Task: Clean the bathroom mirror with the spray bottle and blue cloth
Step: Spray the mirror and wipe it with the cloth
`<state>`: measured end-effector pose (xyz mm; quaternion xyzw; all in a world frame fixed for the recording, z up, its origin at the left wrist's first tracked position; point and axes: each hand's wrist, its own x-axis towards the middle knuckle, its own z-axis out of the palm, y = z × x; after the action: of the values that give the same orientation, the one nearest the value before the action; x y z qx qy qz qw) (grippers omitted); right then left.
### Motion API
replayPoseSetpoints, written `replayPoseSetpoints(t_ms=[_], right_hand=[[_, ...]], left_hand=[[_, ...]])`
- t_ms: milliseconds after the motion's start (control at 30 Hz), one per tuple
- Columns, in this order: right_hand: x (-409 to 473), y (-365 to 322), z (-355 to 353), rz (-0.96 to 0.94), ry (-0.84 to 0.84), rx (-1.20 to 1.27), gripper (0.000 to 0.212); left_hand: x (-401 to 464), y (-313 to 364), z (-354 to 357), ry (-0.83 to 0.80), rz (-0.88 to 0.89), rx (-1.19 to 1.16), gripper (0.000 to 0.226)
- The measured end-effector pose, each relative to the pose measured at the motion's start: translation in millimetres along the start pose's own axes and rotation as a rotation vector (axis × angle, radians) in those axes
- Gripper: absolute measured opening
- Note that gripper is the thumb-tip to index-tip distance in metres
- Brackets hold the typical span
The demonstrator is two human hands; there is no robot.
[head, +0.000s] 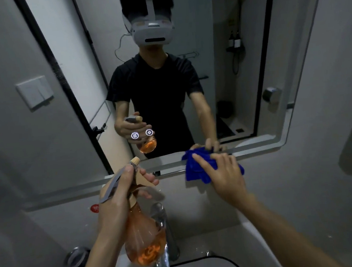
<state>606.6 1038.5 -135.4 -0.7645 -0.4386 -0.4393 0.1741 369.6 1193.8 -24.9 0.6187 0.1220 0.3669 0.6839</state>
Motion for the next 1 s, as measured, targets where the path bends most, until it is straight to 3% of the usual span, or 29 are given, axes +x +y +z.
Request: replayPoseSetpoints(t_ms=[100,233,333,400,567,633,800,867,1000], right_hand=[[36,39,-33,0.236,0.1,0.142,0.088],[122,53,-83,0.567,0.382,0.334,0.07],[169,35,-95,0.532,0.473,0.283,0.066],[171,11,-85,0.451,0.446,0.244,0.067],[74,-38,-23,0.007,0.099,0.011,0.079],[34,-33,-5,-0.069,0.025,-0.02,0.081],[7,0,-7,-0.011,-0.045,-0.024,0.096],[18,6,-20,0.117,-0.018,0.047,0.102],[62,2,-50,0.46,0.19,0.269,0.078]], left_hand=[[-2,-2,-2,0.019,-0.016,-0.026,0.045],[-2,0,0,0.033,-0.012,-0.039,0.051],[0,3,1,0.043,-0.003,-0.088,0.067],[1,3,2,0.045,-0.001,-0.12,0.065],[-2,-1,1,0.036,-0.002,-0.09,0.057],[-6,-1,-6,0.048,0.002,-0.056,0.053],[-17,5,-30,0.135,0.04,0.01,0.045],[-21,10,-38,0.168,0.053,0.001,0.045],[-28,15,-53,0.184,0.08,0.019,0.044]])
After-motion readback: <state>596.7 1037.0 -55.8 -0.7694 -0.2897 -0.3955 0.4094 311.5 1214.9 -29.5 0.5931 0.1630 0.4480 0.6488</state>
